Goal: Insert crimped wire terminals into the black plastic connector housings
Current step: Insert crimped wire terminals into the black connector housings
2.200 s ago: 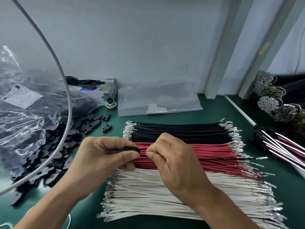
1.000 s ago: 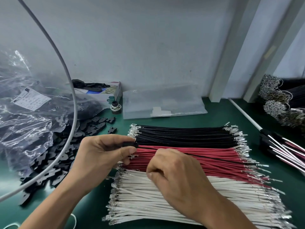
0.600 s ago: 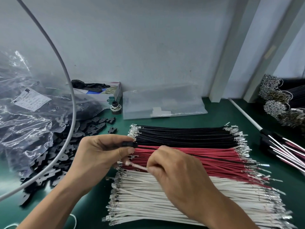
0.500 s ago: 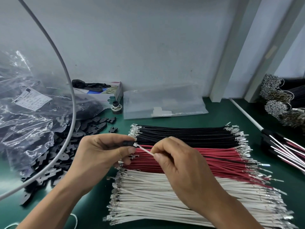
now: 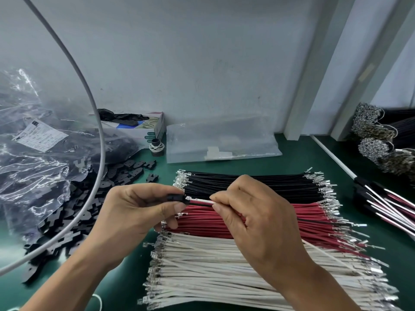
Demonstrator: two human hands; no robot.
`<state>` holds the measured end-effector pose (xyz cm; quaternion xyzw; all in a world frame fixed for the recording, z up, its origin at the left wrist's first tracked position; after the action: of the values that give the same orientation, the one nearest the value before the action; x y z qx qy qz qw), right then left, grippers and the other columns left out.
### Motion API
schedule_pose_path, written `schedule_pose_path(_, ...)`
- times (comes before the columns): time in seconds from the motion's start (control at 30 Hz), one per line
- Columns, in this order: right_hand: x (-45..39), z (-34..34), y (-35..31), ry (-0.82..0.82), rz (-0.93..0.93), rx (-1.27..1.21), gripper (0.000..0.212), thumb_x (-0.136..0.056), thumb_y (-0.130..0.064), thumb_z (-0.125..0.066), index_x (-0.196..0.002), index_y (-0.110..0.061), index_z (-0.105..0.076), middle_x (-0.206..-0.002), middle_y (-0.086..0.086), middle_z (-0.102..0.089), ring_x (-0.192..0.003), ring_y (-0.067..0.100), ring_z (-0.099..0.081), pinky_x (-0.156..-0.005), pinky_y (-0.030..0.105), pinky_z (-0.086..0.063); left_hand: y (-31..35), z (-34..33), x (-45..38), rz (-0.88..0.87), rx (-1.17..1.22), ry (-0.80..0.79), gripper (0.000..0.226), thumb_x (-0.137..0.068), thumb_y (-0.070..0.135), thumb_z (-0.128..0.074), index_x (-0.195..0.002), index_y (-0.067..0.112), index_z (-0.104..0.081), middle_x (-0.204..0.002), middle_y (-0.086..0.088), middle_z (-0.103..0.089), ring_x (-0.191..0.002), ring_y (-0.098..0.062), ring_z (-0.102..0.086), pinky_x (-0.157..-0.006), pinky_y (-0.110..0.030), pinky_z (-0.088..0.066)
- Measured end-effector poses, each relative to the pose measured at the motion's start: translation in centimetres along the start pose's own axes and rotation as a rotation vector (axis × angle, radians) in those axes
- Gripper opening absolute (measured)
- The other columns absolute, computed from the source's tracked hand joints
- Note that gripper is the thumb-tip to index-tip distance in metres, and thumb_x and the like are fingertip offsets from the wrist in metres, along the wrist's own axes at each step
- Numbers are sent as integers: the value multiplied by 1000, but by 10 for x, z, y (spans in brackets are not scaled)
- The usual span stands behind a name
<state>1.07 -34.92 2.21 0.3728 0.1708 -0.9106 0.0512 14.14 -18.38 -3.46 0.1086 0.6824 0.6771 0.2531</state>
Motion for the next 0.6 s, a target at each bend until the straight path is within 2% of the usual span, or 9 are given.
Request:
schedule_pose_path(0.13, 0, 1, -2, 15, 41, 6, 14, -97, -29, -62, -94, -23, -74, -86, -12, -57, -76, 7, -56, -61, 26, -50, 1, -1, 0, 0, -22, 1, 33, -63, 28, -95, -92, 16, -84, -70, -16, -76, -56, -23, -71, -49, -22, -52)
schedule_pose_path(0.23, 1, -4, -5, 2, 38, -6, 14, -98, -27, -62, -92, -21, -73, -86, -11, -56, -74, 8, -56, -58, 28, -50, 0, -4, 2, 18, -16, -1, 27, -64, 18, -89, -91, 14, -84, -69, -21, -74, -54, -23, -70, -48, -21, -52)
schedule_pose_path(0.33, 4, -12, 5, -29, -108, -150, 12, -96, -29, -61, -88, -26, -70, -86, -16, -55, -75, 4, -55, -60, 28, -49, -1, -6, 3, 39, -23, -18, 28, -64, 16, -88, -91, 13, -84, -70, -22, -74, -53, -22, -69, -48, -21, -53)
schedule_pose_path(0.4, 5, -12, 11, -20, -172, -136, 10, -94, -30, -62, -87, -29, -69, -85, -17, -56, -75, 4, -56, -60, 26, -49, -1, -10, 4, 50, -29, -32, 28, -63, 18, -88, -90, 14, -84, -67, -23, -73, -51, -22, -68, -46, -22, -52)
schedule_pose_path(0.5, 2, -6, 3, 35, -119, 25, 9, -92, -26, -64, -85, -26, -69, -83, -14, -56, -72, 4, -53, -59, 19, -43, -1, -12, 5, 48, -48, -6, 28, -61, 23, -89, -87, 16, -84, -61, -22, -71, -47, -22, -65, -44, -22, -49)
schedule_pose_path(0.6, 3, -13, -8, 19, -31, -7, 11, -96, -23, -63, -87, -22, -68, -85, -11, -55, -74, 7, -53, -61, 22, -44, -1, -13, 6, 52, -66, -34, 29, -61, 25, -90, -88, 17, -84, -62, -20, -72, -47, -20, -65, -43, -21, -49)
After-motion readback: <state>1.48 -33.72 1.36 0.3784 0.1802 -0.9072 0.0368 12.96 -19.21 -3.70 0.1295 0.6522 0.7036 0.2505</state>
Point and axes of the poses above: each hand's wrist, its own x-axis away from the middle knuckle, its own z-axis out of the back of the hand, y = z × x, the point moved 8 cm from there along -x, towards the middle knuckle
